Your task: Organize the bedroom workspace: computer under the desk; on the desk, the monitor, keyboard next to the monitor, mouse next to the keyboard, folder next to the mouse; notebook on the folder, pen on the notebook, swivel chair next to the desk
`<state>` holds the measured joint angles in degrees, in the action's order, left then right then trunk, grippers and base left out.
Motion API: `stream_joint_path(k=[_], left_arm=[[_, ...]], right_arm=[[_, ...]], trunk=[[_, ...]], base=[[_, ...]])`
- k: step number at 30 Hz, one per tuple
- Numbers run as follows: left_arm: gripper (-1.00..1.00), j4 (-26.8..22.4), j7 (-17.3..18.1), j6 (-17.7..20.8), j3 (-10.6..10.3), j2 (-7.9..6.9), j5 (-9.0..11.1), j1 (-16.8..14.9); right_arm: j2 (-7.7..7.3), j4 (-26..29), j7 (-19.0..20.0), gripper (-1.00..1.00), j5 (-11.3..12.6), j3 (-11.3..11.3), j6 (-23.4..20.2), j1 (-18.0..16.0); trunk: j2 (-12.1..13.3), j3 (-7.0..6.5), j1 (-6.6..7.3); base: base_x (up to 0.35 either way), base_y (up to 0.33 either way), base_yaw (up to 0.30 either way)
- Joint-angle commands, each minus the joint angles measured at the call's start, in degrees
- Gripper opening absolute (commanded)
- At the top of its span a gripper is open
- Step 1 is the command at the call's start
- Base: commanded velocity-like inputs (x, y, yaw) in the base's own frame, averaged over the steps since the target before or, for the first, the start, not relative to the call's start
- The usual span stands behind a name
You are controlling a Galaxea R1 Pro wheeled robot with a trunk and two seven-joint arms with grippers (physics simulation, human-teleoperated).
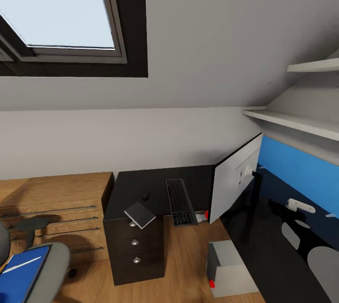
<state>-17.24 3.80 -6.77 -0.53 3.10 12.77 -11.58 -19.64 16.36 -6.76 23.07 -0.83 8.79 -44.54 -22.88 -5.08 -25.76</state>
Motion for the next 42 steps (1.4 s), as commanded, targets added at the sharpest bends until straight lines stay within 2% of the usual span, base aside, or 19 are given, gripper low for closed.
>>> stream_joint_path(k=[1,8,19,42], left_arm=[[1.00,0.09,0.25,-0.18,-0.06,0.01,0.57,-0.02],[1.00,0.04,0.25,-0.17,-0.02,0.05,0.56,-0.02],[1.00,0.02,0.25,-0.17,-0.06,0.06,0.52,-0.02],[1.00,0.03,0.25,-0.17,-0.08,0.07,0.50,-0.02]], right_arm=[[0.02,-0.07,-0.01,1.00,0.22,-0.05,0.19,-0.02],[0.05,-0.35,0.02,1.00,0.15,0.05,0.25,0.00],[0.14,-0.45,0.75,1.00,-0.07,0.84,0.27,0.01],[0.13,-0.42,1.64,1.00,-0.39,0.91,0.27,0.05]], trunk=[[-0.04,0.02,-0.02],[-0.04,0.02,-0.02],[-4.45,2.00,-2.44],[-13.68,6.12,-7.49]], base=[[0.000,0.000,-0.015],[0.000,0.000,-0.007],[0.000,0.000,-0.001],[0.000,0.000,0.000]])
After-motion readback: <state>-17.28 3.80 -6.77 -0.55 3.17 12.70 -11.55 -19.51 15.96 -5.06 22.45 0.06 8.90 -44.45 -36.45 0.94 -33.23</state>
